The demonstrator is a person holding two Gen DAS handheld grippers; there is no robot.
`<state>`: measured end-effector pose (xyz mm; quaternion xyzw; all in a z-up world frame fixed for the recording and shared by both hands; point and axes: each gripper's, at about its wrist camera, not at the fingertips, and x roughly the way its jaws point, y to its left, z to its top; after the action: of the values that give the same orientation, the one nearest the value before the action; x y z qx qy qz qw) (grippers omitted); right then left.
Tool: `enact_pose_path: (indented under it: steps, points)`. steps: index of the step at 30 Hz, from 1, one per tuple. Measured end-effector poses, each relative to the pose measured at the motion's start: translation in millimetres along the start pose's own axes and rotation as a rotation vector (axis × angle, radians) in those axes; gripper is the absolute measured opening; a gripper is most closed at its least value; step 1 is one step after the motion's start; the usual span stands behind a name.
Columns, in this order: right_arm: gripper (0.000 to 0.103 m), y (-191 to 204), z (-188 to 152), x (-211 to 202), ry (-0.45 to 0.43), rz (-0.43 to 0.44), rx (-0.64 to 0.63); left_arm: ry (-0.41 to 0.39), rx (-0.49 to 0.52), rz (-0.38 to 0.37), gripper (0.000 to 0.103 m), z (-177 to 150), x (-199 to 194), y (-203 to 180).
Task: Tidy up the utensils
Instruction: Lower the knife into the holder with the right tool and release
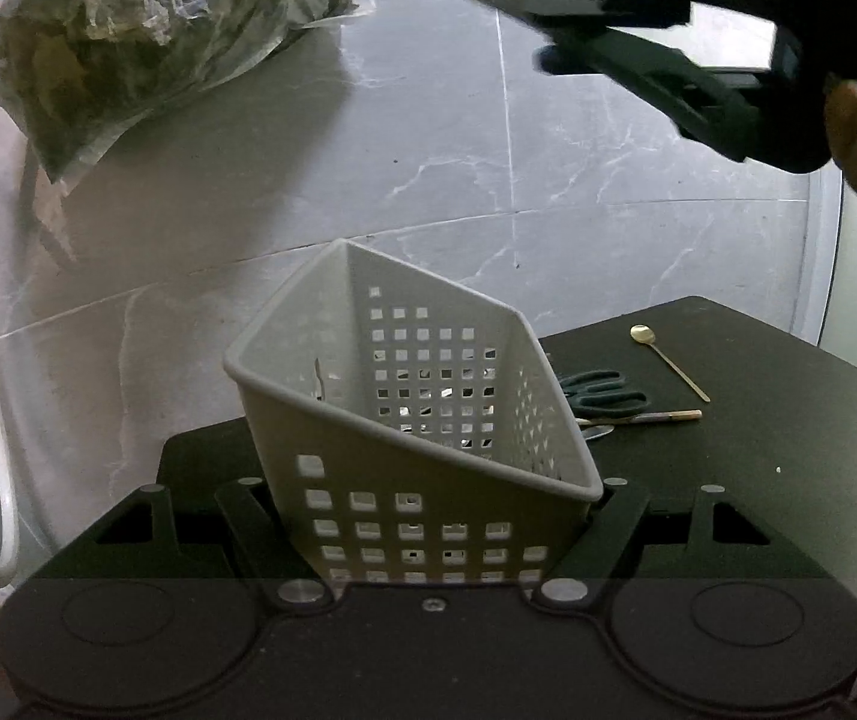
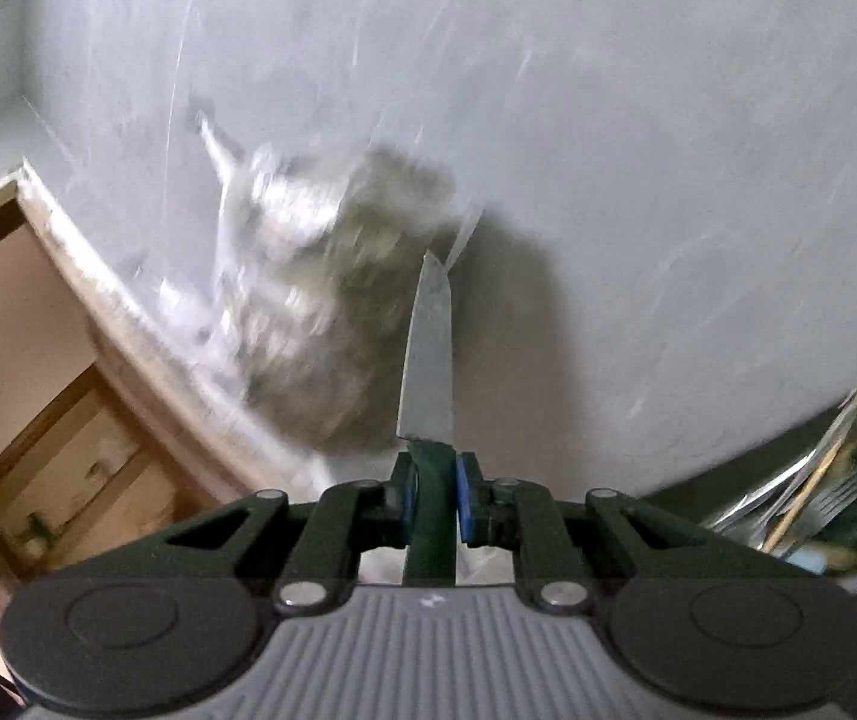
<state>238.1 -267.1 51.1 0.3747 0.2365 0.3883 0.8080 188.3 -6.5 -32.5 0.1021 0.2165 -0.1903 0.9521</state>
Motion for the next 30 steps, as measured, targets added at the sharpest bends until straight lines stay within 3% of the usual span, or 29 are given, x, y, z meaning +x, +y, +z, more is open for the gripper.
enact_pose_path:
  steps: [3, 6, 9, 11, 14, 19, 23, 27, 30]
  points:
    - [0.015, 5.2, 6.1, 4.0, 0.163, -0.012, 0.068, -0.015, -0.016, 0.000, 0.076, -3.1, 0.3, 1.9]
    - [0.015, 15.4, 18.2, 17.5, 0.401, -0.163, 0.044, -0.032, -0.018, -0.002, 0.076, -5.1, 0.2, 1.1]
    - [0.015, 48.2, 37.4, 32.6, 0.572, -0.337, -0.206, -0.045, -0.026, -0.004, 0.076, -7.0, 0.4, 1.2]
    - [0.015, 80.5, 41.4, 51.6, 0.689, -0.459, -0.491, -0.046, -0.035, 0.001, 0.076, -7.5, 1.3, 1.3]
    - [0.015, 120.2, 30.1, 84.9, 0.880, -0.546, -0.906, -0.045, -0.036, 0.010, 0.076, -6.5, 3.5, 1.1]
    - [0.015, 146.2, -20.7, 114.3, 1.164, -0.566, -1.433, -0.056, -0.016, -0.002, 0.077, -6.6, 5.3, 1.2]
    - [0.013, 144.5, -50.5, 118.1, 1.349, -0.554, -1.717, -0.058, -0.001, -0.001, 0.077, -4.8, 7.1, 2.2]
    - [0.010, 139.0, -76.4, 126.9, 1.461, -0.520, -1.958, -0.060, 0.023, 0.002, 0.077, -3.7, 8.3, -0.7]
    - [0.010, 139.8, -87.7, 136.8, 1.486, -0.471, -2.052, -0.063, 0.045, 0.000, 0.077, -2.9, 9.6, -4.2]
